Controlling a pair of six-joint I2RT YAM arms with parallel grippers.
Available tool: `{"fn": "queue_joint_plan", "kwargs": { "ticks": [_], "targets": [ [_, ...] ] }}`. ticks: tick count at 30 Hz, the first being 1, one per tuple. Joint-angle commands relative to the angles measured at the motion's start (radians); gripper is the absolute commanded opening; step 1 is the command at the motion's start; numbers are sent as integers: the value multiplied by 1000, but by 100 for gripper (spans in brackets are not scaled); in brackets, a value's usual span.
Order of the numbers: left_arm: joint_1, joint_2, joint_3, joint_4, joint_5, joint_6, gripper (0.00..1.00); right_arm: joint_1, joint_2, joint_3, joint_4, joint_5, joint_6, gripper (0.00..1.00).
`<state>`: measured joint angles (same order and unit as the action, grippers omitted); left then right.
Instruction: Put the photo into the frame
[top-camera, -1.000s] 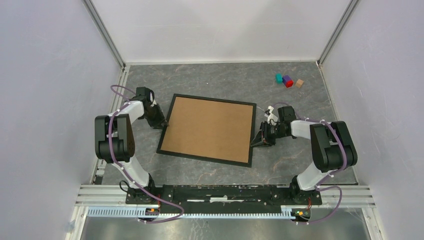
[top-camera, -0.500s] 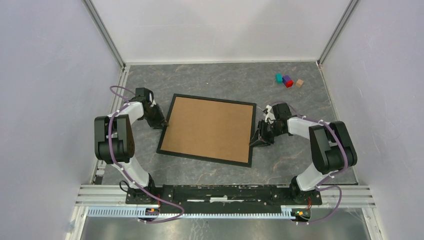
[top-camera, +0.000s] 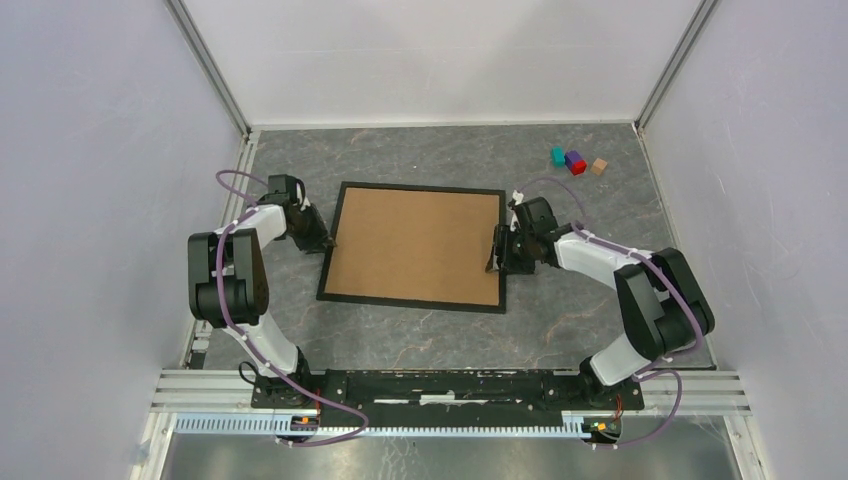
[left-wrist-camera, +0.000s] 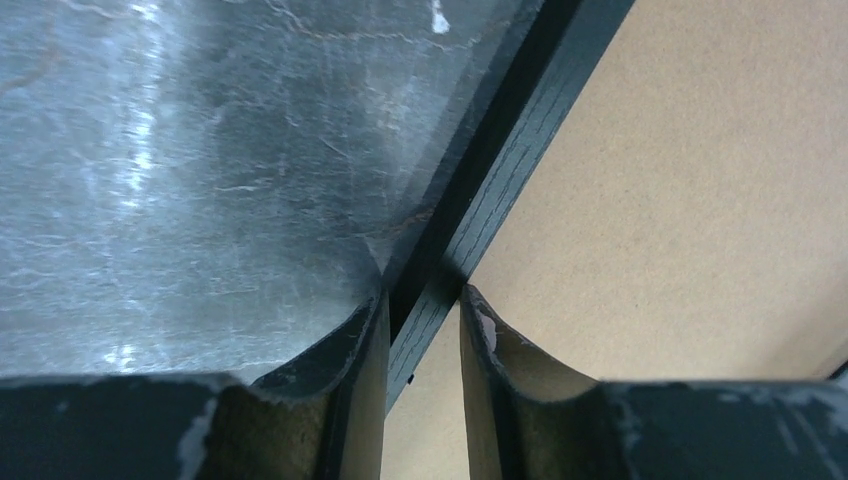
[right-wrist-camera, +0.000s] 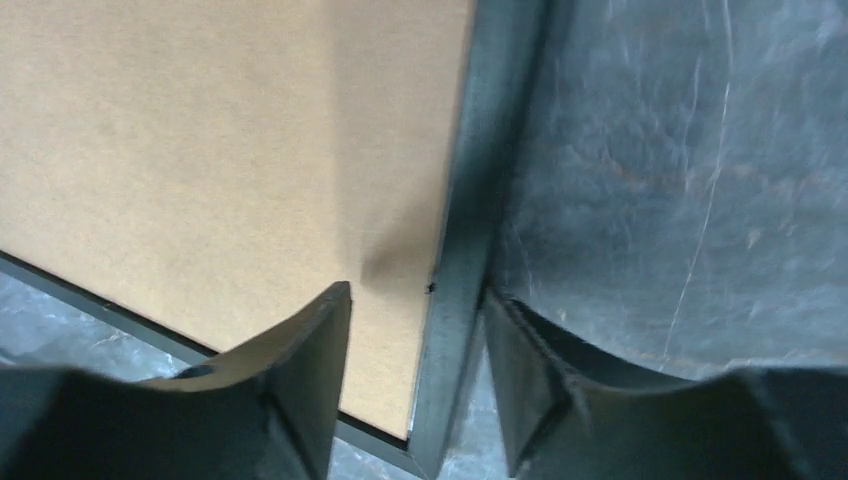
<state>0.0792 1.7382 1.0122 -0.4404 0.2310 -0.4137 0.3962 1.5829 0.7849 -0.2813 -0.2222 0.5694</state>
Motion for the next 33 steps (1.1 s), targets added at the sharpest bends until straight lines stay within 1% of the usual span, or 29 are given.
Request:
{"fn": "queue_joint_plan", "kwargs": {
  "ticks": [1,2,5,6,8,9,11,12,14,16,17,20,24,25,29,33],
  "targets": [
    [-54,33,-48,-81,178,-45,28,18,5,59,-18,103,-166,66],
    [-54,32,-44,-84,173,-43,28,7,-30,87,-43,72,-193,69],
    [-53,34,-37,-89,165,-40,28,-65,-80,156,-95,-53,-264,71],
    [-53,34,-32,-96,163,-36,29,-83,-82,179,-125,-59,-293,71],
    [-53,18,-19,-116,148,-18,30,-118,-94,187,-132,-59,-344,71],
    [-53,8,-17,-123,136,-13,33,-140,-95,187,-135,-73,-366,71],
    [-49,-21,-2,-150,113,1,42,-190,-89,188,-151,-124,-411,71],
    [-46,-36,8,-153,108,-1,46,-223,-96,170,-133,-144,-415,71],
    [-31,-49,26,-151,119,-17,51,-273,-99,141,-97,-174,-421,70],
    [-19,-39,54,-140,149,-34,58,-311,-70,152,-107,-182,-450,68],
    [-19,-28,65,-136,146,-36,60,-324,-55,160,-111,-182,-460,66],
    [-7,7,90,-130,148,-25,60,-341,-4,170,-98,-213,-455,60],
    [1,-2,62,-113,159,-17,45,-341,7,137,-64,-244,-446,57],
    [1,-9,54,-106,162,-16,43,-343,5,128,-66,-231,-450,57],
    [0,-28,36,-115,135,6,43,-348,-11,117,-66,-208,-457,56],
    [-12,-8,37,-130,128,27,48,-359,-3,131,-84,-218,-462,55]
  ]
}}
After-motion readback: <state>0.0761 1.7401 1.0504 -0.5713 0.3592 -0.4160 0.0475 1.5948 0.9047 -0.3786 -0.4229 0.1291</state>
